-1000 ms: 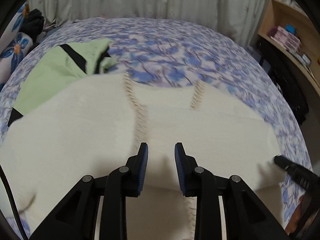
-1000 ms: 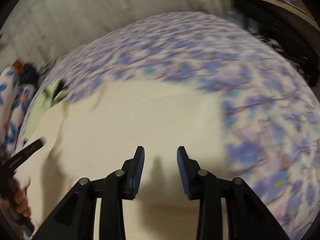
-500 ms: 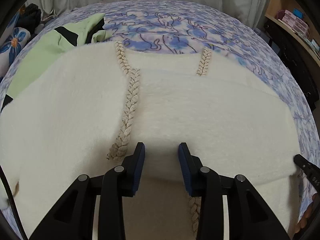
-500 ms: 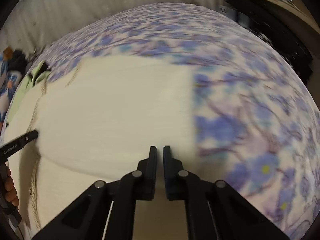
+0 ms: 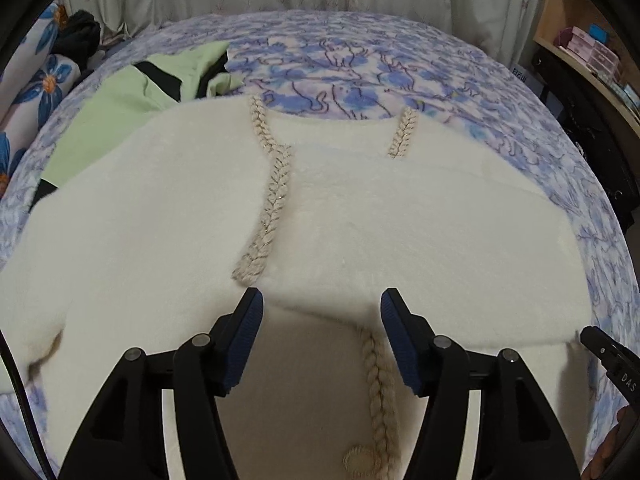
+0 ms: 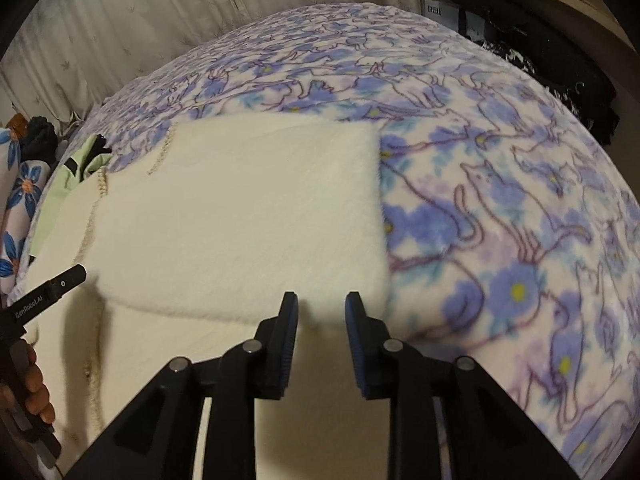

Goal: Fold large clothes

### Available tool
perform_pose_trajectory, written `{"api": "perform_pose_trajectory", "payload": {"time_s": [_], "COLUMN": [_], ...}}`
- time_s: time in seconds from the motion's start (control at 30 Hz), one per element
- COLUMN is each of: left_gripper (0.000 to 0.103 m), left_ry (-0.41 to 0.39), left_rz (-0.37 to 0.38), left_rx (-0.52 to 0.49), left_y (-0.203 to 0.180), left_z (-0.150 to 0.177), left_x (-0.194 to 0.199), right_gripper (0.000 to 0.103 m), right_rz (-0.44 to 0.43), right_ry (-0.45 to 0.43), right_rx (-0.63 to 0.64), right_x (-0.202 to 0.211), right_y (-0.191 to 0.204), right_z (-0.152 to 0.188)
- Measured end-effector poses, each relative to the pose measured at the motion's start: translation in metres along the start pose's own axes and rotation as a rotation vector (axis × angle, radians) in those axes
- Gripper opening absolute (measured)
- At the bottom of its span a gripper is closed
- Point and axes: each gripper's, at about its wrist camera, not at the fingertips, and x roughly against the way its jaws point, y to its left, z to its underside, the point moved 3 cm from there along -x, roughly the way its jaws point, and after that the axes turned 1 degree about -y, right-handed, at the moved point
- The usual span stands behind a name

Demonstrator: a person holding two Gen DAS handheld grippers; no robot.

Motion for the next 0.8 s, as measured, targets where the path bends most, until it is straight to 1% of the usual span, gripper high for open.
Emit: {"api": "perform_pose_trajectory", "payload": {"time_s": [0.1,0.17,0.3,0.5,0.53,0.57,0.63,0.8], "left_gripper": [0.062,0.067,0.067,0.068,0.071,0.076,0.080,0.084], "left_ry": [-0.025,-0.044,-0.066,-0.093,-0.096,-0.098,-0.108,-0.117], "left_rz": [-0.006,-0.011,-0.016,0.007,0.008,0.007,-0.001,-0.015], "left_rx": [-0.023,-0.037,-0.050,-0.036,-0.040,-0.043,-0.051,-0.074], "left_y": [0.001,0.002,0.005,0.008,0.008,0.006,0.006,0.007], "left_z": [0.008,0.014,0.025,0.038,0.041,0.042,0.049,0.065], "left_x": [0.018,0.031,0.056,0.090,0.095,0.098,0.107,0.127], "right_gripper": [0.024,0.024,0.024,0.024,0.024,0.024,0.024,0.024], "right_rz": [-0.014,-0.029,-0.040,-0.066,-0.067,-0.068,-0.065,-0.073], "right_ry": [0.005,0.018,0.028,0.031,0.034,0.037,0.042,0.056], "right_rx": [-0.004,-0.009,-0.020,-0.032,-0.029,-0.025,-0.014,0.003], "right_x": [0.005,0.008,0.014,0.028,0.030,0.031,0.035,0.046], "right_y": [0.007,0.012,0.019,0.029,0.031,0.032,0.036,0.047], "right_z": [0.008,0.015,0.024,0.042,0.045,0.048,0.055,0.072]}}
